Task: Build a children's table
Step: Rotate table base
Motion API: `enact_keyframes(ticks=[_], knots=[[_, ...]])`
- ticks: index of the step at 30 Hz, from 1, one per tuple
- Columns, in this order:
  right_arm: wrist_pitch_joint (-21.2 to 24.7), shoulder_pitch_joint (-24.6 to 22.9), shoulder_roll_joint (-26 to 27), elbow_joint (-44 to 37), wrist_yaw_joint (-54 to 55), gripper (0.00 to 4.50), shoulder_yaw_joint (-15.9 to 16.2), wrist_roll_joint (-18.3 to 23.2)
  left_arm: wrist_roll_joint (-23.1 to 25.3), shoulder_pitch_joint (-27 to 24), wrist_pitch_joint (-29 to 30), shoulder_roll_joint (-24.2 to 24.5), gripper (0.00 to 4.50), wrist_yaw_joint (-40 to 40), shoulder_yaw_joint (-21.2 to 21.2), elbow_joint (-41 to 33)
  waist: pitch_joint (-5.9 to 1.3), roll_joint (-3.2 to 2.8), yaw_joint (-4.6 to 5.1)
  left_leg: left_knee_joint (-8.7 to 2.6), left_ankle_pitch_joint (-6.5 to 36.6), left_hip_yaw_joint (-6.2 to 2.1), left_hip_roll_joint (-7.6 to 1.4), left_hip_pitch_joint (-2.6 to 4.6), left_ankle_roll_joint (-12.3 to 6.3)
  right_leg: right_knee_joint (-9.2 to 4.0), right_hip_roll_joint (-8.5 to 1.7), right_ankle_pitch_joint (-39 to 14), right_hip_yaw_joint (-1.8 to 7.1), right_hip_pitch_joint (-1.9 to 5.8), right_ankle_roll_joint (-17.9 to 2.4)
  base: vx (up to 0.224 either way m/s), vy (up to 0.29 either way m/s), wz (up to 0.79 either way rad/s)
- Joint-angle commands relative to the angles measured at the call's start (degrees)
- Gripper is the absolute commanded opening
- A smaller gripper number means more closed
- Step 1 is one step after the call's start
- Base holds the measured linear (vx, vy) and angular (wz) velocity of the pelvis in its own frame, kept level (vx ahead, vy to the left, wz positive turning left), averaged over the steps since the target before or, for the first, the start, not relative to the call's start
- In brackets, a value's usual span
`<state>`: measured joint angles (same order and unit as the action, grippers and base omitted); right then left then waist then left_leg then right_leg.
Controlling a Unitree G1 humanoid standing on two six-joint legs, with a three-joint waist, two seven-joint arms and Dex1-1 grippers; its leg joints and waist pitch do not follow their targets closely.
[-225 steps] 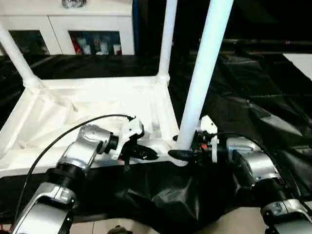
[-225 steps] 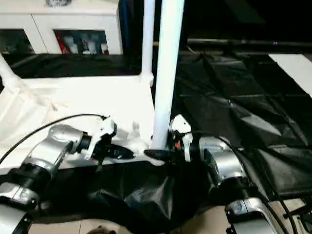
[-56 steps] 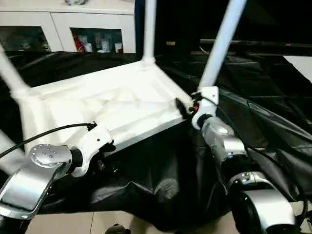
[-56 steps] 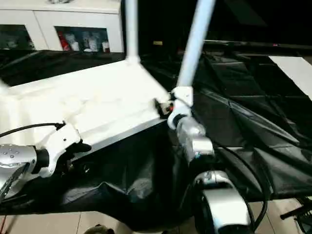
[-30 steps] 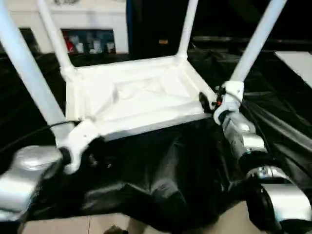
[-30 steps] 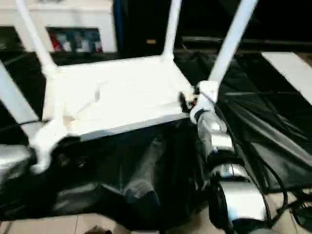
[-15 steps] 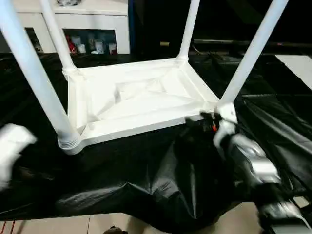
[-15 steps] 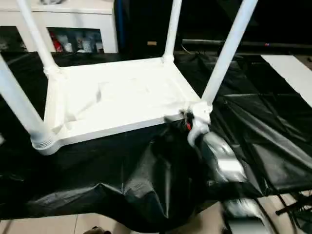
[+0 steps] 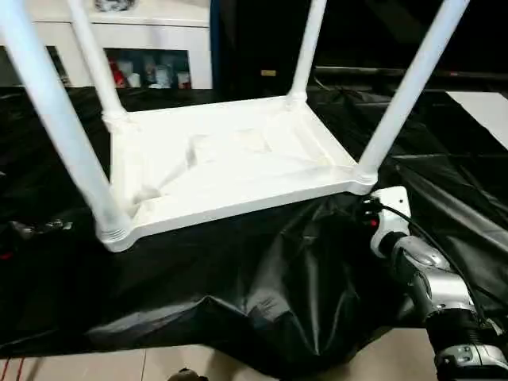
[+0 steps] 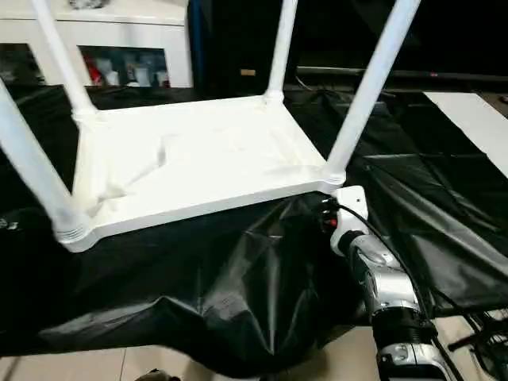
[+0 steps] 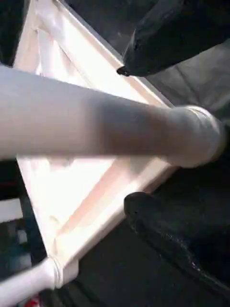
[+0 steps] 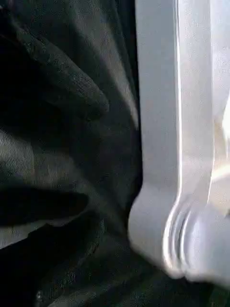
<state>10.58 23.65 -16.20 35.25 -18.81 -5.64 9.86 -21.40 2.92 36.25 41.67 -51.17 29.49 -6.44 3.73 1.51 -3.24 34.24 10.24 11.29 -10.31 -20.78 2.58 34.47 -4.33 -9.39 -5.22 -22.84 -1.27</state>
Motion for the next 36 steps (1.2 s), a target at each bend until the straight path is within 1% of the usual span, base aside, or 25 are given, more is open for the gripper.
enact_keyframes(ticks=[1,3,5,6,7,8,9,10,11,12,13,14,16,18,19,20,21,25,26,27,29,30,31,34,36], knots=[[-0.6,1.6,0.1,0.5,1.4,3.69,-1.0,-1.0,0.7,0.7,-1.2,-0.8,4.43,2.3,-2.4,-0.6,-3.64,-1.10,-0.03,-4.57,19.9,-1.92,-2.85,1.28,1.55,-4.47,-4.09,-20.2,3.48,1.73,-9.9,0.000,0.000,0.00],[-1.2,2.6,0.8,1.1,2.4,3.69,-0.8,-1.3,1.1,1.9,-1.1,-2.4,4.43,4.2,-4.4,-0.8,-3.66,-0.86,0.02,-4.52,19.1,-1.81,-2.86,1.28,1.25,-4.43,-4.08,-19.9,3.48,1.76,-9.9,0.000,0.000,0.00],[-1.9,3.7,1.6,1.9,3.2,3.69,-0.5,-1.4,1.5,3.4,-1.8,-3.9,4.43,5.8,-5.7,-0.4,-3.70,-1.02,0.03,-4.49,18.9,-1.81,-2.88,1.31,1.34,-4.36,-4.06,-19.7,3.46,1.75,-9.8,0.000,0.000,0.00],[-2.0,3.8,1.6,2.1,3.4,3.69,-0.4,-1.4,1.6,3.6,-1.9,-4.2,4.43,6.0,-5.8,-0.2,-3.70,-0.65,0.05,-4.47,18.9,-1.80,-2.90,1.34,1.28,-4.37,-4.07,-19.9,3.43,1.76,-9.8,0.000,0.000,0.00],[-2.2,4.7,2.1,3.1,3.9,3.69,-0.3,-1.3,1.9,5.4,-2.6,-5.9,4.43,7.7,-6.3,1.0,-3.66,-0.56,0.02,-4.45,18.7,-1.74,-2.86,1.29,1.26,-4.45,-4.13,-20.3,3.47,1.77,-9.6,0.000,0.000,0.00],[-2.2,4.8,2.1,3.3,4.0,3.69,-0.3,-1.3,2.0,5.7,-2.7,-6.1,4.43,7.9,-6.3,1.2,-3.67,-0.72,-0.04,-4.41,18.9,-1.77,-2.84,1.41,1.52,-4.50,-4.16,-20.7,3.41,1.74,-9.4,0.000,0.000,0.00],[-2.8,6.0,2.7,5.0,4.8,3.69,-0.1,-1.8,2.4,7.4,-3.8,-8.2,4.43,9.5,-7.2,2.6,-3.71,-0.61,0.04,-4.39,18.7,-1.75,-2.83,1.34,1.48,-4.50,-4.14,-20.6,3.41,1.78,-9.3,0.000,0.000,0.00],[-2.8,6.0,2.7,5.0,4.8,3.69,-0.1,-1.8,2.4,7.4,-3.8,-8.2,4.43,9.5,-7.2,2.6,-3.80,-0.61,-0.01,-4.33,18.4,-1.74,-2.79,1.38,1.58,-4.44,-4.12,-20.2,3.41,1.80,-9.3,0.000,0.000,0.00],[-3.7,7.6,3.2,7.6,5.1,3.69,0.4,-2.8,0.9,8.3,-4.1,-10.7,4.43,9.6,-8.5,2.7,-3.91,-0.63,0.00,-4.34,17.5,-1.76,-2.88,1.12,1.59,-4.15,-4.26,-19.2,3.43,1.97,-9.6,0.000,0.000,0.00],[-3.7,7.6,3.2,7.6,5.1,3.69,0.4,-2.8,0.9,8.3,-4.1,-10.7,4.43,9.6,-8.5,2.7,-3.83,-0.63,0.01,-4.32,17.5,-1.66,-2.81,1.27,1.57,-4.34,-4.12,-19.3,3.41,1.80,-9.6,0.000,0.000,0.00],[-4.7,9.2,3.4,10.5,5.0,3.69,0.8,-3.5,-1.6,8.6,-3.6,-12.7,4.43,8.8,-9.1,2.3,-3.97,-0.80,-0.12,-4.20,17.3,-1.64,-2.81,1.32,1.59,-4.23,-4.20,-18.6,3.44,1.83,-9.8,0.000,0.000,0.00],[-5.0,9.8,3.6,11.6,4.9,3.69,0.9,-3.7,-2.8,8.6,-3.4,-13.4,4.43,8.4,-9.3,1.9,-4.10,-0.94,-0.17,-4.13,16.3,-1.56,-2.79,1.13,1.46,-4.04,-4.20,-16.7,3.45,1.96,-10.5,0.000,0.000,0.00],[-5.3,10.7,3.8,12.9,4.9,3.69,1.3,-4.1,-6.1,8.2,-1.3,-14.2,4.43,6.3,-9.4,0.7,-4.10,-0.84,-0.20,-4.09,16.2,-1.49,-2.77,1.11,1.24,-3.98,-4.15,-16.2,3.42,1.95,-10.7,0.000,0.000,0.00],[-5.9,12.7,4.4,16.2,4.4,3.69,2.0,-4.6,-11.4,7.0,2.8,-14.9,4.43,2.4,-10.2,-1.8,-4.12,-0.71,-0.22,-4.11,15.8,-1.47,-2.83,1.03,1.18,-3.71,-4.06,-15.2,3.34,2.00,-11.4,0.000,0.000,0.00],[-6.3,13.4,4.6,17.4,4.1,3.69,2.2,-4.8,-12.5,6.6,3.8,-14.9,4.43,1.5,-10.5,-2.3,-4.19,-0.78,-0.27,-4.07,15.8,-1.48,-2.88,1.07,1.28,-3.54,-4.15,-15.1,3.32,2.00,-11.6,0.000,0.000,0.00],[-6.4,13.9,4.8,18.4,3.9,3.69,2.5,-5.0,-13.0,6.2,4.4,-14.6,4.43,0.6,-11.1,-2.8,-4.00,-0.63,-0.14,-4.12,16.8,-1.37,-2.90,1.10,1.23,-3.75,-4.02,-15.9,3.36,1.84,-11.6,0.000,0.000,0.00],[-6.8,14.4,5.0,19.4,3.7,3.69,2.6,-5.2,-13.5,6.0,4.8,-14.4,4.43,-0.1,-11.5,-3.2,-3.95,-0.69,-0.18,-4.13,16.9,-1.41,-2.83,1.06,1.22,-3.77,-3.99,-16.3,3.34,1.90,-11.4,0.000,0.000,0.00],[-8.1,16.1,6.2,22.0,2.4,3.69,3.1,-5.8,-18.8,4.6,8.9,-13.7,4.43,-3.0,-12.7,-7.2,-3.76,-0.64,0.23,-4.17,18.6,-1.55,-2.86,0.96,1.65,-3.92,-4.11,-19.5,3.39,1.95,-10.4,0.000,0.000,0.00],[-8.3,16.5,6.7,22.3,2.2,3.69,3.2,-5.8,-20.3,4.2,10.1,-13.3,4.43,-3.5,-13.4,-8.7,-3.79,-0.09,0.31,-4.11,18.2,-1.59,-2.88,0.87,1.47,-3.80,-4.21,-20.1,3.45,2.07,-10.2,0.000,0.000,0.00],[-8.5,16.9,7.3,22.7,1.8,3.69,3.3,-5.7,-21.4,3.9,11.2,-12.9,4.43,-3.7,-14.2,-10.2,-3.77,-0.24,0.32,-4.15,18.1,-1.61,-2.87,0.87,1.41,-3.89,-4.19,-20.4,3.45,2.04,-10.0,0.000,0.000,0.00],[-9.3,18.1,9.0,23.9,1.1,3.69,3.9,-5.7,-23.2,2.9,13.4,-11.6,4.43,-5.3,-17.2,-14.1,-3.74,0.02,0.79,-4.15,18.1,-1.69,-2.99,0.73,1.48,-3.68,-4.24,-20.7,3.47,1.99,-10.0,0.000,0.000,0.00],[-9.3,18.2,9.0,23.9,1.0,3.69,3.9,-5.7,-23.2,2.8,13.4,-11.6,4.43,-5.4,-17.2,-14.1,-3.65,-0.03,0.96,-4.20,18.2,-1.73,-2.97,0.69,1.52,-3.75,-4.18,-21.0,3.44,1.97,-9.9,0.000,0.000,0.00],[-9.9,18.7,10.9,24.0,-0.9,3.69,5.0,-6.0,-24.2,3.3,14.4,-12.3,4.43,-5.3,-19.5,-16.3,-3.63,0.08,1.27,-4.16,18.6,-1.66,-2.96,0.66,1.61,-3.78,-4.12,-21.3,3.47,1.90,-9.9,0.000,0.000,0.00],[-10.8,19.2,12.3,24.6,-2.3,3.69,5.9,-6.5,-24.4,4.3,14.9,-13.3,4.43,-4.5,-21.1,-17.2,-3.56,0.23,1.59,-4.17,18.6,-1.71,-2.99,0.46,1.87,-3.76,-4.20,-22.0,3.54,2.03,-9.6,0.000,0.000,0.00],[-11.7,19.7,14.5,24.9,-4.4,3.69,7.3,-7.3,-24.8,6.7,15.1,-15.7,4.43,-3.3,-23.1,-17.2,-3.58,0.37,1.66,-4.03,18.5,-1.68,-2.97,0.64,2.06,-4.01,-4.31,-23.1,3.66,1.88,-9.2,0.000,0.000,0.00]])
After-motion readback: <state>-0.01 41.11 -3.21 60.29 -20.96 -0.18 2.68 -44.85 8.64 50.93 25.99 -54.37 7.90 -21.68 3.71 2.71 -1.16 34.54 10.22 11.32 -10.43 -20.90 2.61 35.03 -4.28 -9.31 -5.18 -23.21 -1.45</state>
